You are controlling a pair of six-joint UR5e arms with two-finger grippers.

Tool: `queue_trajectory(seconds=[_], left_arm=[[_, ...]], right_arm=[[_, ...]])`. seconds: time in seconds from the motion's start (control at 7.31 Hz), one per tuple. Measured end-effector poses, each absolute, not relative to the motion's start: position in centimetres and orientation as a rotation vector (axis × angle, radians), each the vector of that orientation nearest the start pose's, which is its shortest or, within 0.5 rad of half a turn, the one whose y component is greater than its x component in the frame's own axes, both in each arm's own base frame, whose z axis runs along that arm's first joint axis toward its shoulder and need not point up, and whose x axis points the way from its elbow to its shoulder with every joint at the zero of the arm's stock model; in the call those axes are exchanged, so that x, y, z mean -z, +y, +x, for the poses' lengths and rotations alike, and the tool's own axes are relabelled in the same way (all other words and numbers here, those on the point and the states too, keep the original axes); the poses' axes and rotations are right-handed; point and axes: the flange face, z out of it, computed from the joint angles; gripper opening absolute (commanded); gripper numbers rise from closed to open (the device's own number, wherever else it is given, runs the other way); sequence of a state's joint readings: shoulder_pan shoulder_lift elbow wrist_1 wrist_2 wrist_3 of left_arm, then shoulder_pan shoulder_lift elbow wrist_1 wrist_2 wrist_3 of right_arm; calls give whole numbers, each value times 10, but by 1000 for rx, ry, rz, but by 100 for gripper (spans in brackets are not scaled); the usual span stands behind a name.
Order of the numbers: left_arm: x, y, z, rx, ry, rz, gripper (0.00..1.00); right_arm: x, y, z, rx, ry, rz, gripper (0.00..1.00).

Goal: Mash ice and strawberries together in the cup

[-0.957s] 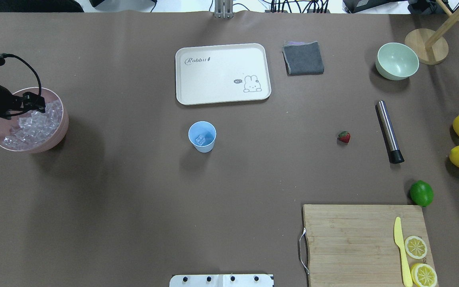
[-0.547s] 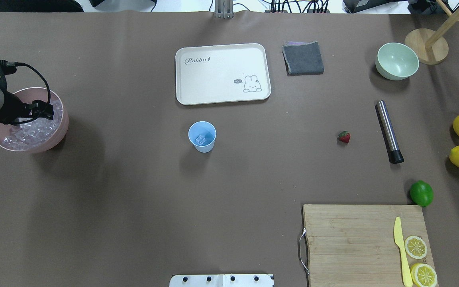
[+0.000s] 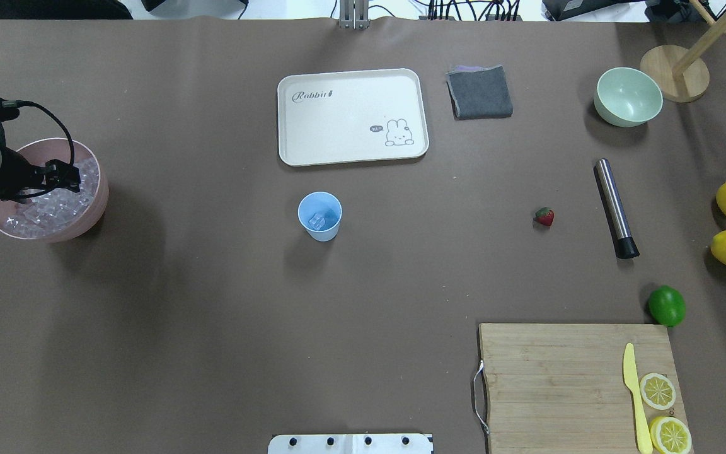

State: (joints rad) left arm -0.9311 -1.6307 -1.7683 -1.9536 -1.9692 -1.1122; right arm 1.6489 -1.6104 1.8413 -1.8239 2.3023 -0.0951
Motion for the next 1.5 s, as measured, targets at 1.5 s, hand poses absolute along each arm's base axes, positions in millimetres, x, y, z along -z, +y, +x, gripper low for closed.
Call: queue_trajectory(seconds=[1.5], left_arm=[[-427,-497,246,-192,874,299,95]], right_arm=[[-587,-441,101,-14,-734,8,100]])
